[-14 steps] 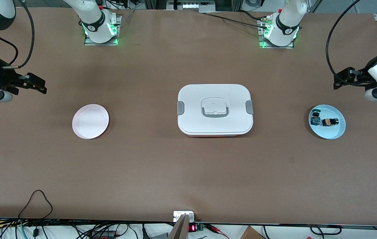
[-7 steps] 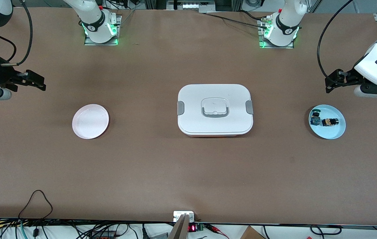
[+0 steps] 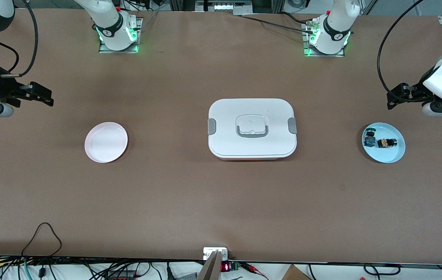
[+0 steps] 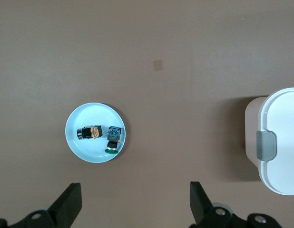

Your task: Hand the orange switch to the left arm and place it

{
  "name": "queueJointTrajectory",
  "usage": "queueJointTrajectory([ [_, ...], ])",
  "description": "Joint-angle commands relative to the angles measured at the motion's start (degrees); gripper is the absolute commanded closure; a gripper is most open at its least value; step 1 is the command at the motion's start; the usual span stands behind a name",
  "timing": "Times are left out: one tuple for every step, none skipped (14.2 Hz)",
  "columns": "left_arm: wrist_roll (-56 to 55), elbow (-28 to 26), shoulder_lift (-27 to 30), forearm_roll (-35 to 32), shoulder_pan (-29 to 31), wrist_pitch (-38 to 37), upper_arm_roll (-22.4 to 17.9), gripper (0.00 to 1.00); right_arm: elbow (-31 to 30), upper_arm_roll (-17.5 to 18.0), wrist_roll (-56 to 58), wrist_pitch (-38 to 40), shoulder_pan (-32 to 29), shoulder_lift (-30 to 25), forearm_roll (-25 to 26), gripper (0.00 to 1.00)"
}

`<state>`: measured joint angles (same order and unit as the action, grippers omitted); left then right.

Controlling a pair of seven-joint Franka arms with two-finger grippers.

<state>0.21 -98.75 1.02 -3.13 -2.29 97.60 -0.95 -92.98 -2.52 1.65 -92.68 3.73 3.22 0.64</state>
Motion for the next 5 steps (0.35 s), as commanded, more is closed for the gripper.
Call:
queueJointTrajectory([
  [0.06,0.05,0.21,1.11,0.27,-0.74,0.07,0.00,0.61,0.33,-0.07,1.01,-0.57,-0.58,0.07,0.00],
  [-0.03,0.14,0.30,1.03,0.27,-0.83,0.16,0.00,0.61,0.33,-0.07,1.01,-0.48,-0.49,0.07,0.00],
  [-0.12,0.75,0.13,1.02,0.18,-1.09,0.16,0.00,0.61,0.33,-0.07,0.93,-0.48,-0.49,0.07,0.00],
  [-0.29,1.19,-0.05,1.02,0.18,-1.09,0.24,0.00,0.61,0.33,-0.07,1.01,-0.48,-0.49,0.07,0.00],
  [-0.30,1.28,-0.23,1.02,0.18,-1.09,0.24,0.00,0.61,0.33,-0.07,1.01,-0.57,-0.49,0.07,0.00],
])
